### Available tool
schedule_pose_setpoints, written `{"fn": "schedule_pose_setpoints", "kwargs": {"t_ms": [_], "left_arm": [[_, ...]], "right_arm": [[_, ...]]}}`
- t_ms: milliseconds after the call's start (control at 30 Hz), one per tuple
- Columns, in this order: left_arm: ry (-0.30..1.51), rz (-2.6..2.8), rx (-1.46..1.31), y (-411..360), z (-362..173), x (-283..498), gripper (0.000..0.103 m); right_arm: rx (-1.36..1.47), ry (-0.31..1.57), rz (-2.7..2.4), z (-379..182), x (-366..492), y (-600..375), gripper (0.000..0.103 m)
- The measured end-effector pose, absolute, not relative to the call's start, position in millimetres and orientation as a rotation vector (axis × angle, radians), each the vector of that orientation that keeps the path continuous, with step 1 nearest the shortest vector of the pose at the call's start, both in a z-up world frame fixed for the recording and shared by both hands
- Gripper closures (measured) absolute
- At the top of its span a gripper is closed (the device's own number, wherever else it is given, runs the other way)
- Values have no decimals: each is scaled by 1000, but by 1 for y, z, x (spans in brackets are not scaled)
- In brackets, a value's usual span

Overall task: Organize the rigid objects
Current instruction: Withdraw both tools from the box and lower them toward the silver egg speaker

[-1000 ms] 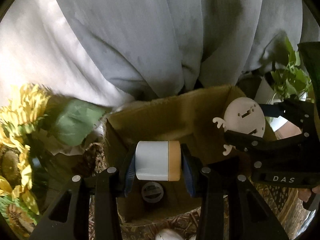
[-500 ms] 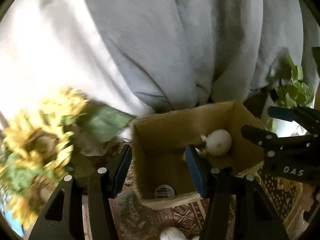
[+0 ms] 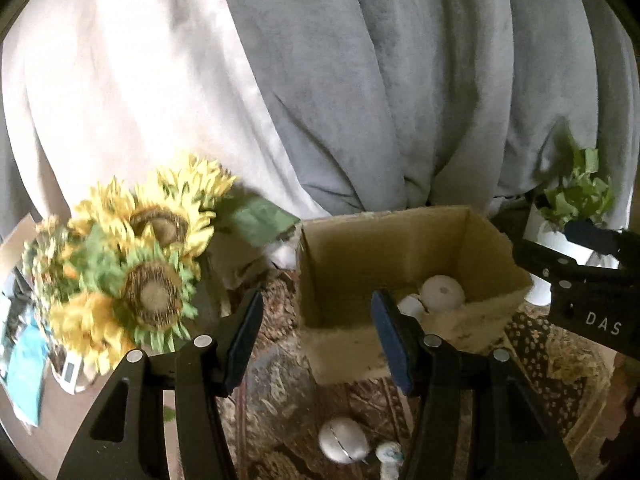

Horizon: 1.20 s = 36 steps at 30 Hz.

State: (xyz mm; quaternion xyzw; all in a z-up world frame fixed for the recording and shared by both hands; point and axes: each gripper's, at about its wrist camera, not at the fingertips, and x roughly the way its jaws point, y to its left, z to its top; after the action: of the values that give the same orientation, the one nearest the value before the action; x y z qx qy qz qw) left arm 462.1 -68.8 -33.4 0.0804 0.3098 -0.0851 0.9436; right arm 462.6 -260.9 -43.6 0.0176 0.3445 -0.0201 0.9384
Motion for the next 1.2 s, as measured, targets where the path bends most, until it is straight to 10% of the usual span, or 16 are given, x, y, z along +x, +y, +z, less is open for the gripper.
{"fn": "schedule_pose_setpoints", "kwargs": {"t_ms": [1200], "left_arm": [[757,-71,38,-44,-142,387,31]], "right_arm": [[183,812,-98,-149,376,-262,23]]}}
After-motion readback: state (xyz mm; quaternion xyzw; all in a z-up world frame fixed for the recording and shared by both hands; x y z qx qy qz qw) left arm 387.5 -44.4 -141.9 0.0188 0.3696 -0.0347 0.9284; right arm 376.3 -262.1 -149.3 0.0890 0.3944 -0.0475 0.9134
